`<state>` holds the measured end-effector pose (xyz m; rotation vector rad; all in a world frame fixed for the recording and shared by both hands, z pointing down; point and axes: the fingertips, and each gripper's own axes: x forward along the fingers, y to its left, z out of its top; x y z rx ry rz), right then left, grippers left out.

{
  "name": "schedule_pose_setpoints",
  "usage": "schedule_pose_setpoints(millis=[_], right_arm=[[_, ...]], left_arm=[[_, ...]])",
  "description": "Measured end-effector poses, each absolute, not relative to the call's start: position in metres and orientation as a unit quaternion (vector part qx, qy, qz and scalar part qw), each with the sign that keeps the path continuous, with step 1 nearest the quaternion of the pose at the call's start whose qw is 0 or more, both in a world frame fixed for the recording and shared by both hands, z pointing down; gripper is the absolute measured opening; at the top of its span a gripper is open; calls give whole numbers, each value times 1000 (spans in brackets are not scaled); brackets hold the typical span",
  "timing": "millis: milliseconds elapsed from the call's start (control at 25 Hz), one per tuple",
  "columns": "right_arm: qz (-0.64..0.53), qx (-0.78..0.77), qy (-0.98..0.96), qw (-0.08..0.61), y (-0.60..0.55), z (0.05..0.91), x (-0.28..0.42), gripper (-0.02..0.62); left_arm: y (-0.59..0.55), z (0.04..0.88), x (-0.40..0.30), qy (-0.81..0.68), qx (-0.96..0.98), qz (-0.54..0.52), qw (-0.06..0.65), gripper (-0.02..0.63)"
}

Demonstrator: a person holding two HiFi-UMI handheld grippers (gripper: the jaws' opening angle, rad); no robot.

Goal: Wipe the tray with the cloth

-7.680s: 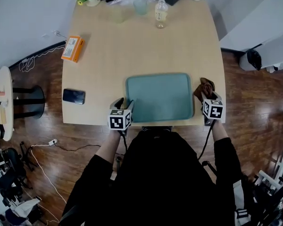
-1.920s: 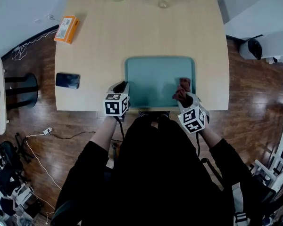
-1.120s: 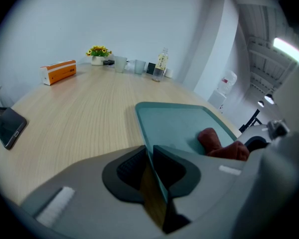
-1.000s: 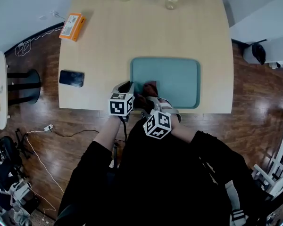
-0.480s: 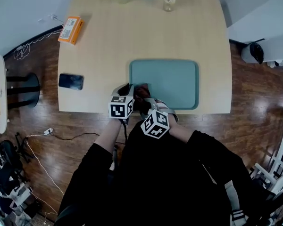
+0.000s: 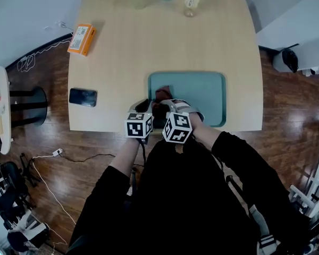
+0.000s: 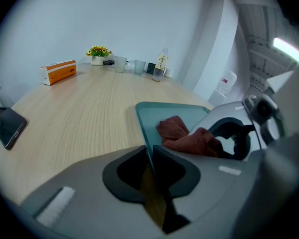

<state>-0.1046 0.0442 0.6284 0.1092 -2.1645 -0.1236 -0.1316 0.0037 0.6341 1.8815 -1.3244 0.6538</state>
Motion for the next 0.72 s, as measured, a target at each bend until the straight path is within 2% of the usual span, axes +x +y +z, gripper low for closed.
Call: schedule_pose_setpoints(millis=[240, 440, 720], right_arm=[[-82, 62, -870, 482, -32, 626, -102, 110], [-64, 75, -869, 485, -84, 619, -112, 110], [-46, 29, -880, 471, 8, 624, -82, 110]], left_arm=[[3, 633, -128, -516, 732, 257, 363, 26], [1, 634, -128, -512, 734, 256, 364, 26], [4, 636, -133, -513, 734, 257, 364, 26]])
